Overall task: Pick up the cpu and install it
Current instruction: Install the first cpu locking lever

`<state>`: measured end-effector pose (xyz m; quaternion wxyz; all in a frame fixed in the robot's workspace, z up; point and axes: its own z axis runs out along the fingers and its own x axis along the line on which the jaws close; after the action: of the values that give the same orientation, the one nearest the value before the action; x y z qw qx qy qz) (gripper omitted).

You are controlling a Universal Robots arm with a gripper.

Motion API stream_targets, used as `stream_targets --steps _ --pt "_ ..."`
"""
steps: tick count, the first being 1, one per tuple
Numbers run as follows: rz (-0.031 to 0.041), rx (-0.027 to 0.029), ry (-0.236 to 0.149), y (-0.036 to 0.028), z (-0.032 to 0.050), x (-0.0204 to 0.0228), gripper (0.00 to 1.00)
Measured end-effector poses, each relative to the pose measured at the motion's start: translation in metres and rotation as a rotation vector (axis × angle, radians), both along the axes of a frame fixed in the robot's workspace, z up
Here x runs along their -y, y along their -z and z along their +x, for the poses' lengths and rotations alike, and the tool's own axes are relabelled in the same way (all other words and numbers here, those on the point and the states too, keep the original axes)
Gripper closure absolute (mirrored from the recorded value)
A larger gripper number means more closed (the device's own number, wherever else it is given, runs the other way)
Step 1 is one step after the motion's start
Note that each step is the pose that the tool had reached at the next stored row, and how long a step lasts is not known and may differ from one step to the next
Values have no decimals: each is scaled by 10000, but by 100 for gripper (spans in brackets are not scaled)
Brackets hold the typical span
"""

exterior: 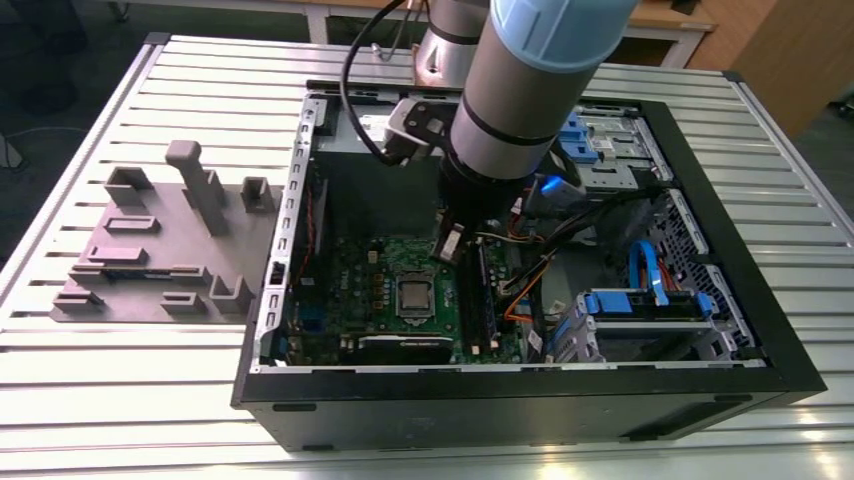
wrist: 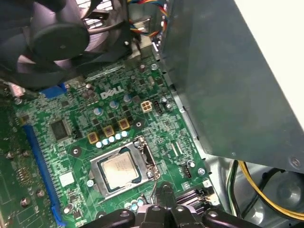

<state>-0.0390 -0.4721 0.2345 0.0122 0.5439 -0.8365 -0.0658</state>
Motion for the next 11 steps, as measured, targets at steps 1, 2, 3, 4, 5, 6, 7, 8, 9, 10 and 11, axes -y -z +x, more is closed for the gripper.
stream_targets --steps 1,2,3,4,5,6,7,8,9,10,11 --pt "-29 0 -88 0 0 0 90" --pt "-61 0 -168 0 -1 0 90" --pt "-93 0 -244 1 -1 0 90" --pt "-104 5 -310 1 -3 0 90" --pt "-105 27 -341 1 -7 0 90" --pt "-105 60 -373 2 -9 0 90" --pt "-105 93 -410 2 -12 0 90" --pt "-104 118 -458 2 -13 0 90" --pt "-104 134 -530 2 -13 0 90" --pt "-105 145 -611 1 -14 1 90" --pt "-106 158 -670 1 -17 4 90"
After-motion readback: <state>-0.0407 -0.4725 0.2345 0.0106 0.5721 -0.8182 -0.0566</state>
